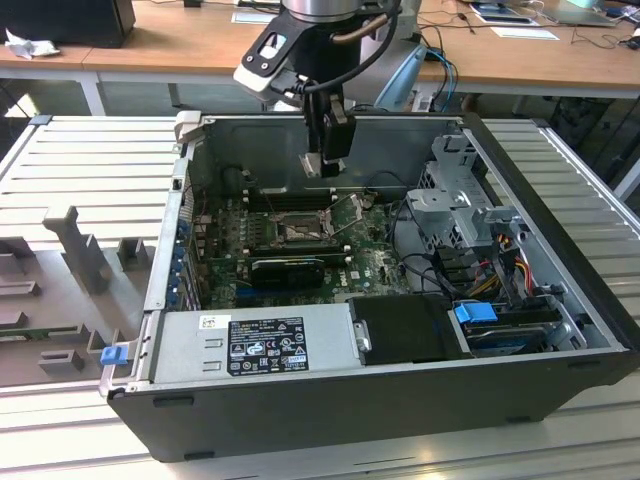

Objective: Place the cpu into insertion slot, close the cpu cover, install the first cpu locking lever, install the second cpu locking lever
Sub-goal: 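Place the cpu into insertion slot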

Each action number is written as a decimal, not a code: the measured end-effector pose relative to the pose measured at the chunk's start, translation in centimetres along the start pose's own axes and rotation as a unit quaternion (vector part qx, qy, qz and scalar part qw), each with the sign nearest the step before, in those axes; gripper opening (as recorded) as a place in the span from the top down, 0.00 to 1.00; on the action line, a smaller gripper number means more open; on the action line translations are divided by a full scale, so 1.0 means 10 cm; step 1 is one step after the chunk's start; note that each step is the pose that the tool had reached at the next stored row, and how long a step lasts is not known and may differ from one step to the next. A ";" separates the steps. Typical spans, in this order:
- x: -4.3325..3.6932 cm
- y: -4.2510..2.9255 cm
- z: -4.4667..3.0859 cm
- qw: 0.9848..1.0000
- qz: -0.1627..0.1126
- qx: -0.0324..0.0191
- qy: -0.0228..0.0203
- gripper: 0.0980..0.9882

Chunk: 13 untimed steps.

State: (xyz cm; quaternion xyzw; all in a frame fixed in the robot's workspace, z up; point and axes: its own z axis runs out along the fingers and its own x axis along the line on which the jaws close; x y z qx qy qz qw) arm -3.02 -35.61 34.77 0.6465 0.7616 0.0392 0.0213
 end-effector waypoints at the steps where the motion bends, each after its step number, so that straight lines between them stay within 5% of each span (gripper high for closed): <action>1: 0.000 -0.001 0.007 1.000 0.000 0.000 0.000 0.52; 13: -0.002 -0.009 0.096 1.000 0.000 0.000 0.000 0.52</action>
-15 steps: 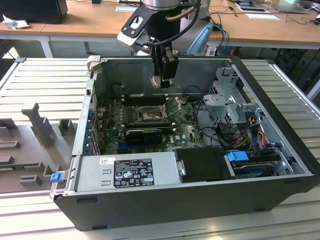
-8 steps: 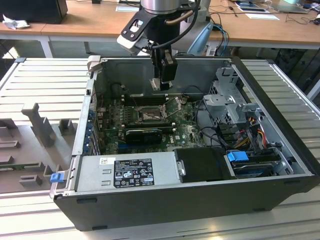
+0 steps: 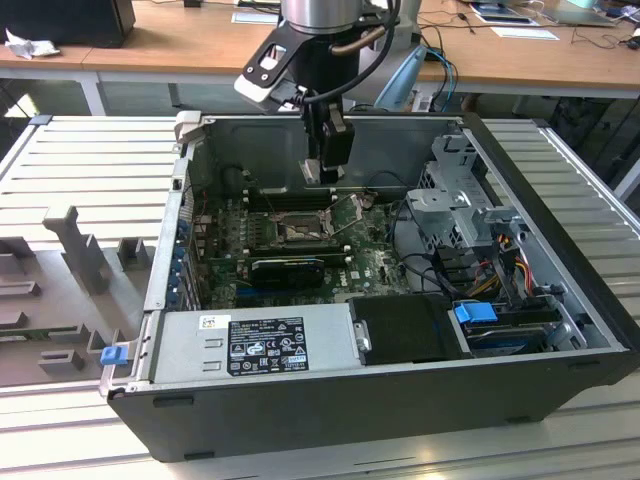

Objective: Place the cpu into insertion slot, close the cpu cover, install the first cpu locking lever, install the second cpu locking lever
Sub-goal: 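Place the cpu into insertion slot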

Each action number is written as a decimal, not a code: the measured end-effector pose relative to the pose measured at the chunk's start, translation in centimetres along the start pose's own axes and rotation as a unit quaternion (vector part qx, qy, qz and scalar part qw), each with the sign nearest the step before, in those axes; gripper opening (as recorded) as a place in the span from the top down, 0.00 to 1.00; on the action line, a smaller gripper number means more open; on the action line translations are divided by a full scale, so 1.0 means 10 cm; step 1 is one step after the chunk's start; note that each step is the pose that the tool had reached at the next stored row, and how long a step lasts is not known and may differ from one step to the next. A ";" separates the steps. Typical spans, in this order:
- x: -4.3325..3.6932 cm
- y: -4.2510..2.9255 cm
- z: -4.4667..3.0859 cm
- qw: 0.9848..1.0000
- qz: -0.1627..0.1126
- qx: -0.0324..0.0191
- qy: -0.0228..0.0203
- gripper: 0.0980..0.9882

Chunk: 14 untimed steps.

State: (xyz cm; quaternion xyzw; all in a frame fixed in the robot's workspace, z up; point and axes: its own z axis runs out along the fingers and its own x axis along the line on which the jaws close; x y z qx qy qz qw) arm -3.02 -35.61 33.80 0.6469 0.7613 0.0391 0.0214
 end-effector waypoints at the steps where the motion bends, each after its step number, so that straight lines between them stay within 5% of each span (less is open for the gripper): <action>1: 0.000 -0.001 0.009 1.000 0.000 0.000 0.000 0.52; 7: -0.001 -0.004 0.044 1.000 0.001 0.000 0.000 0.52; 14: -0.002 -0.008 0.093 0.999 0.051 -0.001 -0.004 0.52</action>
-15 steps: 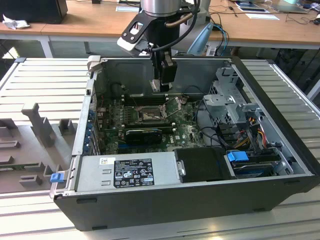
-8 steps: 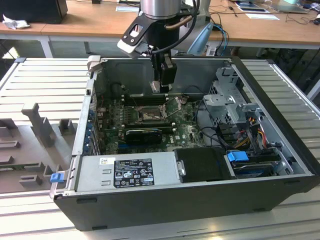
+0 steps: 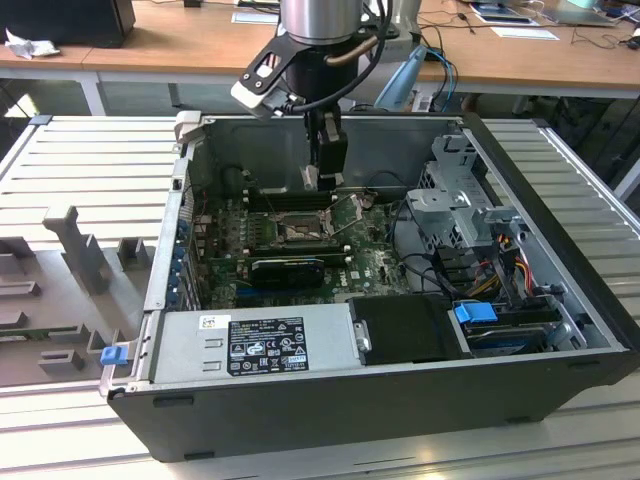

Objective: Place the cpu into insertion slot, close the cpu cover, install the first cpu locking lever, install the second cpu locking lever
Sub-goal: 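Place the cpu into insertion slot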

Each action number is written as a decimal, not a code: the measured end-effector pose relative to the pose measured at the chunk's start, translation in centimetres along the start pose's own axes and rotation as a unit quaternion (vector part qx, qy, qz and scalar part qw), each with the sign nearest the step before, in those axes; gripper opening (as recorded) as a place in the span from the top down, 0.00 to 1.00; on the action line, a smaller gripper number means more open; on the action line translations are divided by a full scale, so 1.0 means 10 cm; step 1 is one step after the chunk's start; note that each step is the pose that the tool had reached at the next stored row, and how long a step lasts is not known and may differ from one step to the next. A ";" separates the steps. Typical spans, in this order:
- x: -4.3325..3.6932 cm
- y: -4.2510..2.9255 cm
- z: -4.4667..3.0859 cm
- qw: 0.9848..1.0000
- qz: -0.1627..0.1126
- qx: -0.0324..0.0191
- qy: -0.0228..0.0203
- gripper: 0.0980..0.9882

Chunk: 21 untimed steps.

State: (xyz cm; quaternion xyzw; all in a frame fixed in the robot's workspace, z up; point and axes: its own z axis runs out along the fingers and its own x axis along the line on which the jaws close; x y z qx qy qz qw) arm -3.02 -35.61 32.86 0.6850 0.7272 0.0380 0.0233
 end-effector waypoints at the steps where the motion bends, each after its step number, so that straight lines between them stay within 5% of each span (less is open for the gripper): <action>1: 0.000 -0.001 0.006 1.000 0.000 0.000 0.000 0.52; 21: -0.001 -0.006 0.061 1.000 0.000 0.000 0.000 0.52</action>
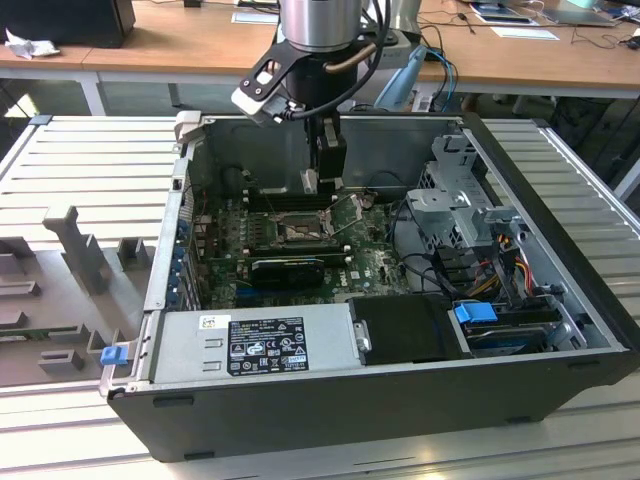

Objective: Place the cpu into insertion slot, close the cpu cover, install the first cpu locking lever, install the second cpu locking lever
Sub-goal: 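Place the cpu into insertion slot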

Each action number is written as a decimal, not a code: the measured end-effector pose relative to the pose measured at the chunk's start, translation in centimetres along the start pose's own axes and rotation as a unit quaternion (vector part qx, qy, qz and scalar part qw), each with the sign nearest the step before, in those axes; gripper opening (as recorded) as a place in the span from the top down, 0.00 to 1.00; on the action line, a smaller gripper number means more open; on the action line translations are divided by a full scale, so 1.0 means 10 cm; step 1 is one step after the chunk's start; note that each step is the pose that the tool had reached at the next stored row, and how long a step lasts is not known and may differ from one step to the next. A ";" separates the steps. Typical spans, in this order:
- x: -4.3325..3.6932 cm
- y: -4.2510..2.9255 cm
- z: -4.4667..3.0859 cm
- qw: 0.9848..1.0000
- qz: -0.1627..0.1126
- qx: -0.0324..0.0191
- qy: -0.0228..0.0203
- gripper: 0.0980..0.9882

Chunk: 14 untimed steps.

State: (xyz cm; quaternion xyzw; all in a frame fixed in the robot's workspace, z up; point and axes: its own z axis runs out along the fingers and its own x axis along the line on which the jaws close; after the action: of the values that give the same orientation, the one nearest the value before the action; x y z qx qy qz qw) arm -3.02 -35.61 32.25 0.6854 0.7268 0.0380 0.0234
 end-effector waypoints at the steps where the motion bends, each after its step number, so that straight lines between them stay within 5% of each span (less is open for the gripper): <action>1: 0.000 0.000 0.003 1.000 0.000 0.000 0.000 0.52; 14: -0.001 -0.005 0.052 1.000 0.000 0.000 0.000 0.52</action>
State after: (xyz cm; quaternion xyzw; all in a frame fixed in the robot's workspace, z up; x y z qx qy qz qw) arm -3.02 -35.61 31.73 0.6854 0.7268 0.0380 0.0234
